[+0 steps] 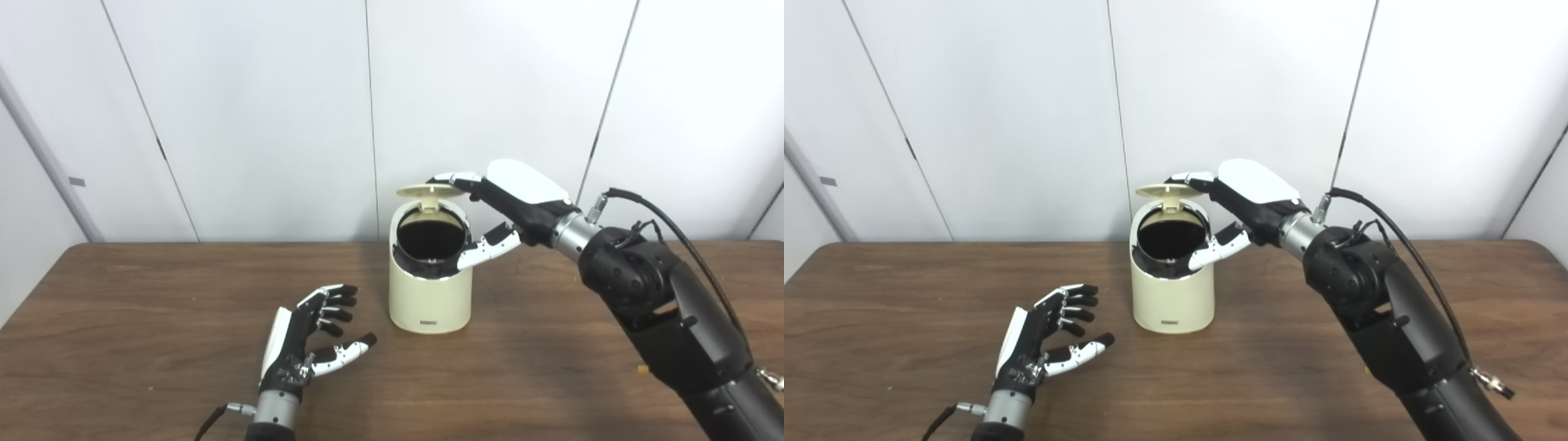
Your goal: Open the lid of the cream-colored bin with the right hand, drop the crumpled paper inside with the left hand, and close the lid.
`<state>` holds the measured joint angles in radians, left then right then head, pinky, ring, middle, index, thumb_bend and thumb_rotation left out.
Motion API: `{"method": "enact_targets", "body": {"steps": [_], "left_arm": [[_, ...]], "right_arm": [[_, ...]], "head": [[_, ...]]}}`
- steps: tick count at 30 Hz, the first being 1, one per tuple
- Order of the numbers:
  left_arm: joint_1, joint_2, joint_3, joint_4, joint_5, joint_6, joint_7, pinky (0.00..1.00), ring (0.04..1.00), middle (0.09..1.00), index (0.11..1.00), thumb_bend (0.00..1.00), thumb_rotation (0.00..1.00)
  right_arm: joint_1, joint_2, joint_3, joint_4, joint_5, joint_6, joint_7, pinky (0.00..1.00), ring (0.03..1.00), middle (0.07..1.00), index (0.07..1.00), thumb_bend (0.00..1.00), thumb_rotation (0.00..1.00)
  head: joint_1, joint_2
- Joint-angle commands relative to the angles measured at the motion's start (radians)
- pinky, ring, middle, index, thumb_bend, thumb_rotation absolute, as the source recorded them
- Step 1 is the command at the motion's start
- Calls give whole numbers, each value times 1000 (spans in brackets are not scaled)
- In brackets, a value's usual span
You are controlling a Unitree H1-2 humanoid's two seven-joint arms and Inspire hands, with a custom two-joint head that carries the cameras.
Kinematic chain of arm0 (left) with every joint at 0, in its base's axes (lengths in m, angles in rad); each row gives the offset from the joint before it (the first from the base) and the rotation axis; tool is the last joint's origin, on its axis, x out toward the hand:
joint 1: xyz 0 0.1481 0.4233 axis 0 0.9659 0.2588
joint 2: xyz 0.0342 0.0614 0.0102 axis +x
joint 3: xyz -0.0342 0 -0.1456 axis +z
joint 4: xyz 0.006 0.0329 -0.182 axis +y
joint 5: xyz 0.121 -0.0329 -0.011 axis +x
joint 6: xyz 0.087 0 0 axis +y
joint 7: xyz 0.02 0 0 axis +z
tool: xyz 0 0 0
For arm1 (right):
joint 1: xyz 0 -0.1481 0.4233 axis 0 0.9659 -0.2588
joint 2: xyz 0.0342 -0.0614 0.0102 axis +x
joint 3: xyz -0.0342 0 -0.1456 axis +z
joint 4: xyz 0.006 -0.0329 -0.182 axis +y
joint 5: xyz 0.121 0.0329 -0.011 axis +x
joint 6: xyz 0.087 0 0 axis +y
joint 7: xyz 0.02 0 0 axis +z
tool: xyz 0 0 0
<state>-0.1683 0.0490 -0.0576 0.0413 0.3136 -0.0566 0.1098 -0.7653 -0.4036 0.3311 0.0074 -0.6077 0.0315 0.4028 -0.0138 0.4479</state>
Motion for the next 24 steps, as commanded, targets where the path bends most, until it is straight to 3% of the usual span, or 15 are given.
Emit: {"method": "enact_targets", "body": {"steps": [1,14,24], "left_arm": [[-26,0,3,-40,3,-6,8,536,633,700,724,711,47],[-28,-3,-2,-58,13,27,6,540,634,703,722,710,69],[-31,-3,-4,-60,18,29,10,533,630,695,721,710,68]], "right_arm": [[-62,-24,-10,-14,7,-57,-9,692,824,840,831,769,486],[-37,-57,14,-92,-11,-98,81,747,847,851,841,737,498],[1,-66,20,-99,-18,-120,104,728,855,838,823,756,474]], "head": [[-1,2],[4,22],[8,40]]}}
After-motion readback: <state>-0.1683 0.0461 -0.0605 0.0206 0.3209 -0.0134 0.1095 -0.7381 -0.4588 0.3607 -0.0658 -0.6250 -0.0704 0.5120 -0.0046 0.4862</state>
